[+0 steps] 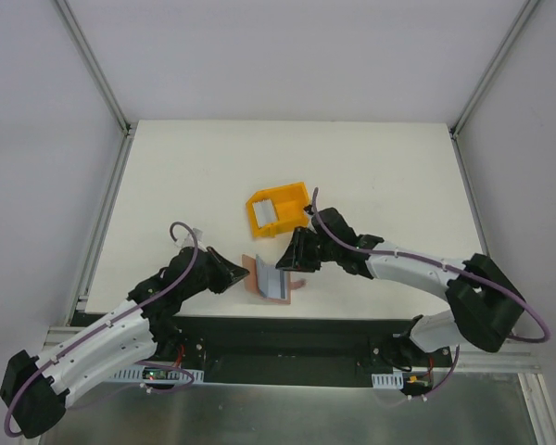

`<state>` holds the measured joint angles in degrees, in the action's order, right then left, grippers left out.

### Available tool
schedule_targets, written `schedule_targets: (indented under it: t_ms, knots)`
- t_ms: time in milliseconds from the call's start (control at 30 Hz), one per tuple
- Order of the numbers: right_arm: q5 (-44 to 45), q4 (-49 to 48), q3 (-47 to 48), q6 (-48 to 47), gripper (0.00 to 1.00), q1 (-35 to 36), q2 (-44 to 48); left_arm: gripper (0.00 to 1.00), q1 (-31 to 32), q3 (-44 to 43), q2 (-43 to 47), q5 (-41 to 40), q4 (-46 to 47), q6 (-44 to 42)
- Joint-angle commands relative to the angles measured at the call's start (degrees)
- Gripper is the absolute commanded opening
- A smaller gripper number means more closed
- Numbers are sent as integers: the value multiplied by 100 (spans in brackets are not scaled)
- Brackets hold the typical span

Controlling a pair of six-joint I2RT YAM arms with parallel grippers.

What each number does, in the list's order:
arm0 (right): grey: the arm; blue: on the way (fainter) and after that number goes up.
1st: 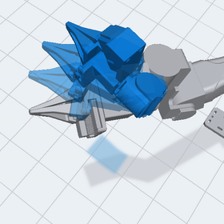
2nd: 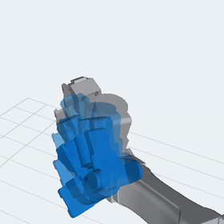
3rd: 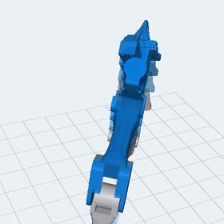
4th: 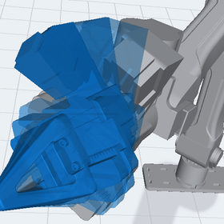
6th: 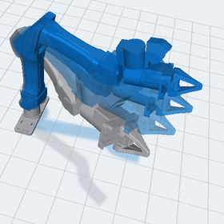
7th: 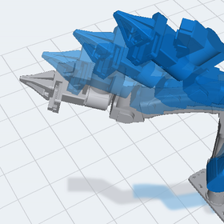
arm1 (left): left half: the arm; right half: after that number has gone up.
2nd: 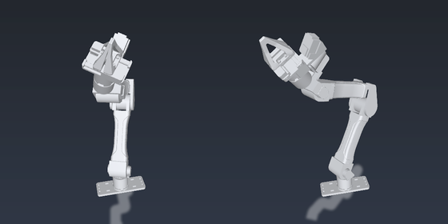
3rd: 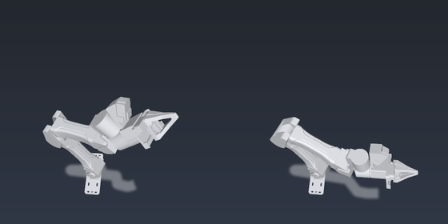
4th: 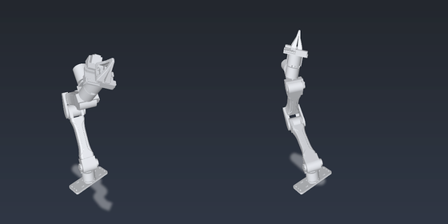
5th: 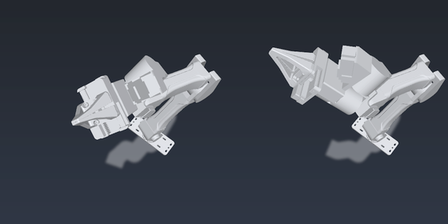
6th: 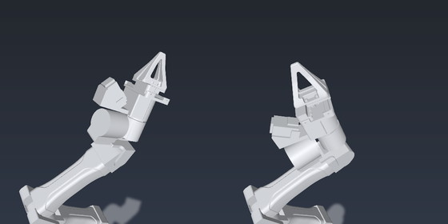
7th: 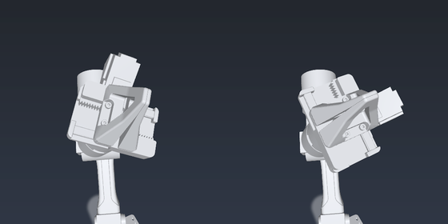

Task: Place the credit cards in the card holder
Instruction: Turn over the card slot in the card holder.

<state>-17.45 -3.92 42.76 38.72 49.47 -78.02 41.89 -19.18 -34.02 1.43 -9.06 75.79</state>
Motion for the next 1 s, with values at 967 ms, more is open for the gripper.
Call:
schedule_targets:
  t_ms: [967]
  knots:
    - [1543, 1860, 927, -963, 41, 274, -645, 0, -32, 1487, -632, -776, 1416, -108]
